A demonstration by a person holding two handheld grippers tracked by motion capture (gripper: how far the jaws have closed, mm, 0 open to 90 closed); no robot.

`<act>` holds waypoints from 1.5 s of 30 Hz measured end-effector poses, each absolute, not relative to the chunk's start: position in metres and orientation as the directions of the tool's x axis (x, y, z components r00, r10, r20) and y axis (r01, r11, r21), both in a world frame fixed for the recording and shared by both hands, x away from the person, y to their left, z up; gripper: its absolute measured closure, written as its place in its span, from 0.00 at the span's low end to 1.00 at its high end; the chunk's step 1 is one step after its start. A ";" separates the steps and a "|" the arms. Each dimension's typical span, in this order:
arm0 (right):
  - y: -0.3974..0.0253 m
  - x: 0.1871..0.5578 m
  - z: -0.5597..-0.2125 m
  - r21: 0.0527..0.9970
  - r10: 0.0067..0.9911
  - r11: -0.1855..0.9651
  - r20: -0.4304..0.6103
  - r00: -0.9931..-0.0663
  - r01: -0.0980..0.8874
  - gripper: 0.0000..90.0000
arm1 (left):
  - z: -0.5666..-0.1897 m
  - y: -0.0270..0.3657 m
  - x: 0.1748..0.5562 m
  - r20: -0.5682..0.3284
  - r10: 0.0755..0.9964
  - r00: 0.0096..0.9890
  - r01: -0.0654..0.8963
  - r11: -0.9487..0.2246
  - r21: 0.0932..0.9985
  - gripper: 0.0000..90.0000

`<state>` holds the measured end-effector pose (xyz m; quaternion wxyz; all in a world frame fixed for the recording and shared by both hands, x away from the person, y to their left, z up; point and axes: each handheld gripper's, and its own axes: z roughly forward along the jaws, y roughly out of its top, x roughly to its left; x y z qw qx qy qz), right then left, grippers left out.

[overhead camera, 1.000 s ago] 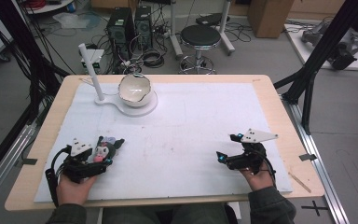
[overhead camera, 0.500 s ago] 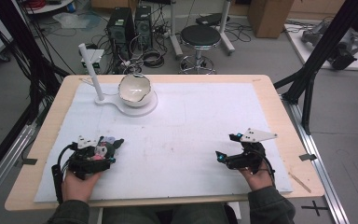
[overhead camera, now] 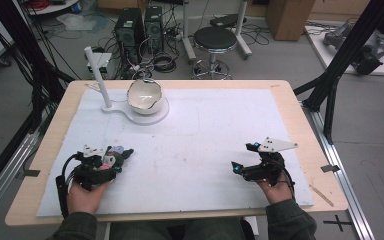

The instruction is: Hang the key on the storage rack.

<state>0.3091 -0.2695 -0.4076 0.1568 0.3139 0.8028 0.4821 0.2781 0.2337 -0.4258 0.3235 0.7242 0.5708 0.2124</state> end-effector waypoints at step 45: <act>-0.273 0.308 -0.406 0.880 0.663 0.322 0.053 -0.747 0.349 0.11 | -0.404 0.233 0.229 0.010 0.953 0.304 0.371 -0.128 0.920 0.54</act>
